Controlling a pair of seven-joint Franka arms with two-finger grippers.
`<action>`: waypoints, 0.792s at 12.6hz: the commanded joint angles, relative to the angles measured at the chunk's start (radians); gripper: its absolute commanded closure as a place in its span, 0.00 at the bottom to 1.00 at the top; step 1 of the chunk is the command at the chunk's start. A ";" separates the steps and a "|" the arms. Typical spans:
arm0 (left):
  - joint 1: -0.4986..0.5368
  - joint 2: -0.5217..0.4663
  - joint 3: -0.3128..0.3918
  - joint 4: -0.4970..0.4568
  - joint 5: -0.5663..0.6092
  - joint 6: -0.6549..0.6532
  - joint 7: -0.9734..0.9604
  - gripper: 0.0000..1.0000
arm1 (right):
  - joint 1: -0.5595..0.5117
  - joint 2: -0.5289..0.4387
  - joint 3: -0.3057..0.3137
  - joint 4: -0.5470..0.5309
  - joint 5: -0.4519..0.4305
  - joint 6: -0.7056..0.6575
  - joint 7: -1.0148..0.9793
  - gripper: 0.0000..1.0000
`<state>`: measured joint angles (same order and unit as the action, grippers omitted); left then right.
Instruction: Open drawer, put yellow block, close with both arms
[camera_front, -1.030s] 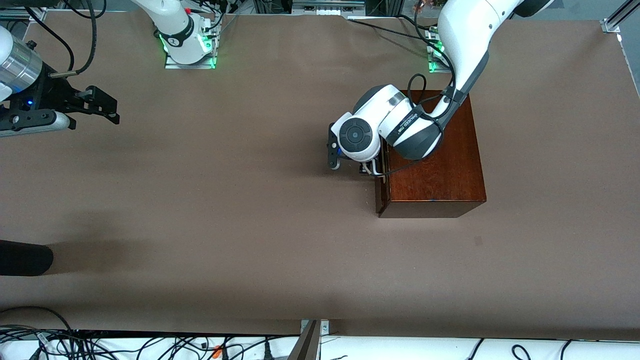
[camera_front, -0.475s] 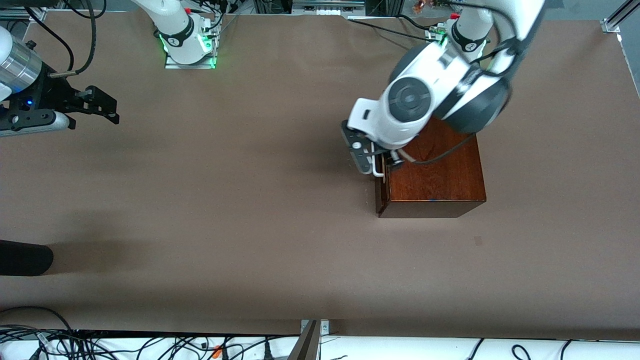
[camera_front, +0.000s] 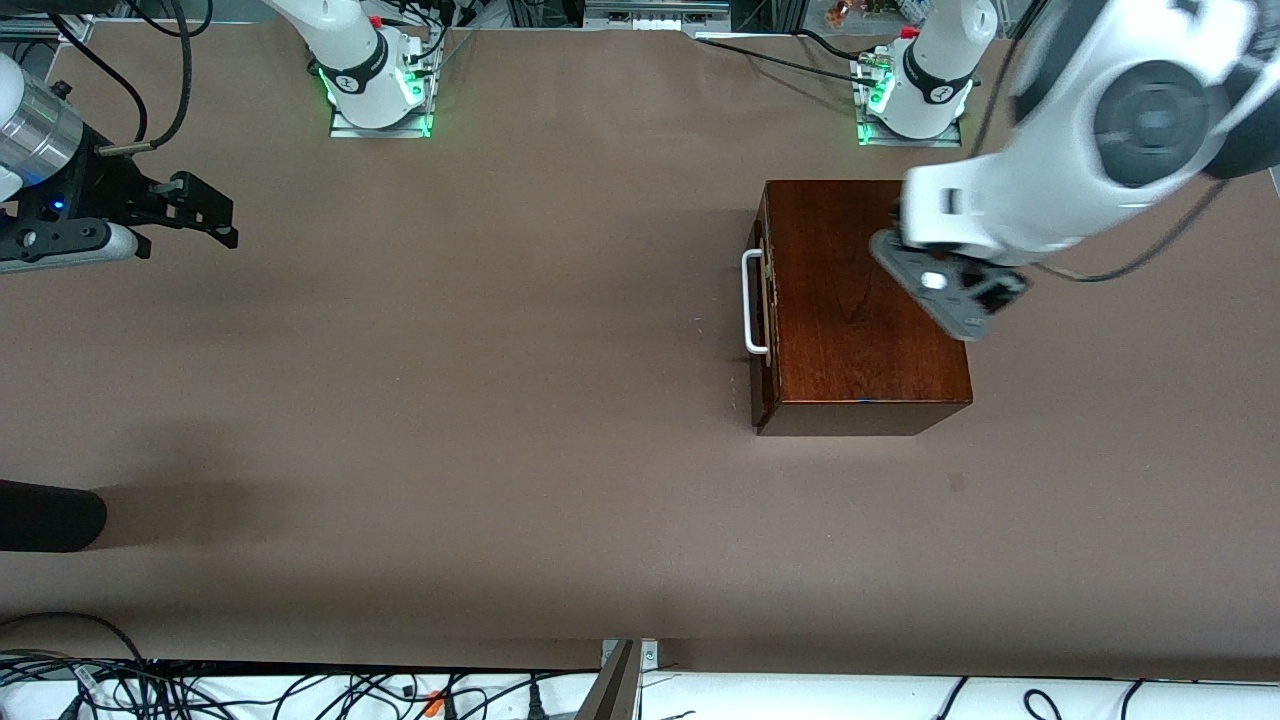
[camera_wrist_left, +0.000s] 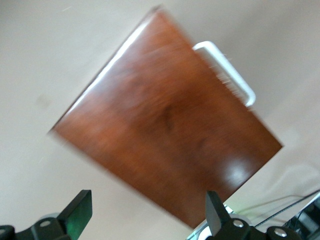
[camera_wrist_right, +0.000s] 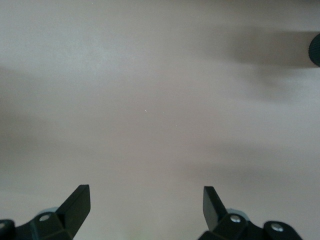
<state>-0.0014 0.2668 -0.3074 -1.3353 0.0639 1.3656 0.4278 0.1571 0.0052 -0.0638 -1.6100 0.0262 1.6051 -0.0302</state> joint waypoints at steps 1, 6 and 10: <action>-0.064 -0.144 0.218 -0.118 -0.058 0.108 -0.018 0.00 | -0.008 -0.007 0.006 0.007 -0.006 -0.014 0.016 0.00; -0.063 -0.328 0.306 -0.380 -0.085 0.282 -0.376 0.00 | -0.011 -0.002 0.002 0.007 -0.006 -0.014 0.016 0.00; -0.057 -0.288 0.309 -0.337 -0.078 0.241 -0.437 0.00 | -0.011 -0.002 0.002 0.007 -0.006 -0.014 0.016 0.00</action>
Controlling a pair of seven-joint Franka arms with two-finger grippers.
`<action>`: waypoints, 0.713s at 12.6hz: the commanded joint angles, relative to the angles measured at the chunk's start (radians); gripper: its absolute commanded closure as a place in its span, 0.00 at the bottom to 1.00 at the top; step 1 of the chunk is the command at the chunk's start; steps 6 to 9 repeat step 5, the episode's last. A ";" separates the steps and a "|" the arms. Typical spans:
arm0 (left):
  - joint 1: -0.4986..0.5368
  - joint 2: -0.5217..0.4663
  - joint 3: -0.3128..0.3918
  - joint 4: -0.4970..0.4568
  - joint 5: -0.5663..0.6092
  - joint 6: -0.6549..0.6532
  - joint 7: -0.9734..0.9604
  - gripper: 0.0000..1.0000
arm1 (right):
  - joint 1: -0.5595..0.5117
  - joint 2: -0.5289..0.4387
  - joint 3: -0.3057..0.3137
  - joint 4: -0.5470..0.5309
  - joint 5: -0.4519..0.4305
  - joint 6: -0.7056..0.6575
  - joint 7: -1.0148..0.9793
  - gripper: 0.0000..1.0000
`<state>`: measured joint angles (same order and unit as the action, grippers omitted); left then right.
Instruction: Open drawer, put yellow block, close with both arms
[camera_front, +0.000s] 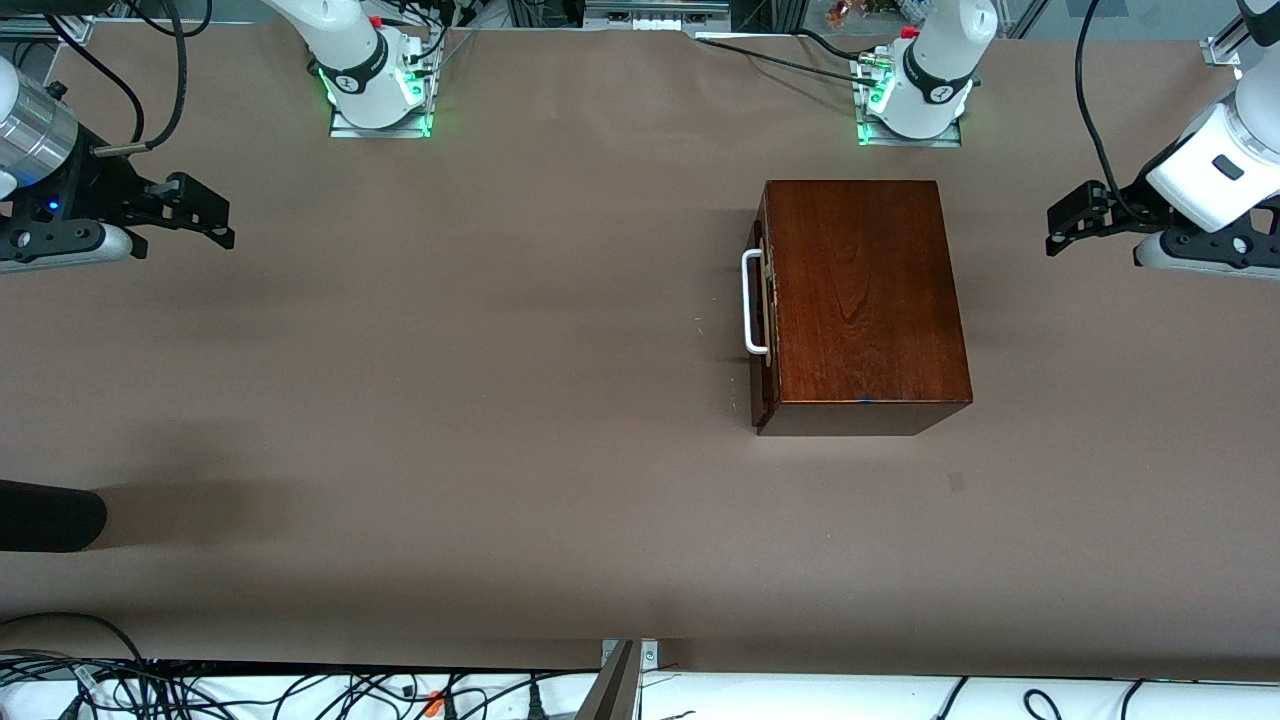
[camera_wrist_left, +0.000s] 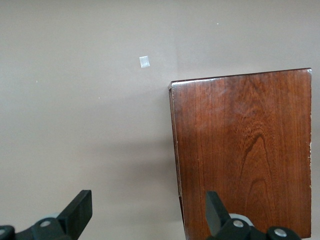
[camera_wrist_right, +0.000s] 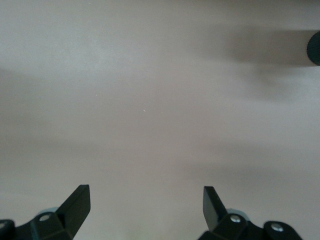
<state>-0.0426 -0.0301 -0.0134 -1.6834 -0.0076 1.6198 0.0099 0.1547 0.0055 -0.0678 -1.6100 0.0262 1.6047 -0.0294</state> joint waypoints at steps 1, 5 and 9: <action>-0.016 0.012 0.013 0.020 -0.006 -0.021 -0.018 0.00 | -0.009 -0.002 0.006 0.007 -0.006 -0.014 0.016 0.00; -0.016 0.012 0.013 0.021 -0.008 -0.024 -0.024 0.00 | -0.009 -0.002 0.006 0.007 -0.006 -0.014 0.016 0.00; -0.016 0.012 0.013 0.021 -0.008 -0.024 -0.024 0.00 | -0.009 -0.002 0.006 0.007 -0.006 -0.014 0.016 0.00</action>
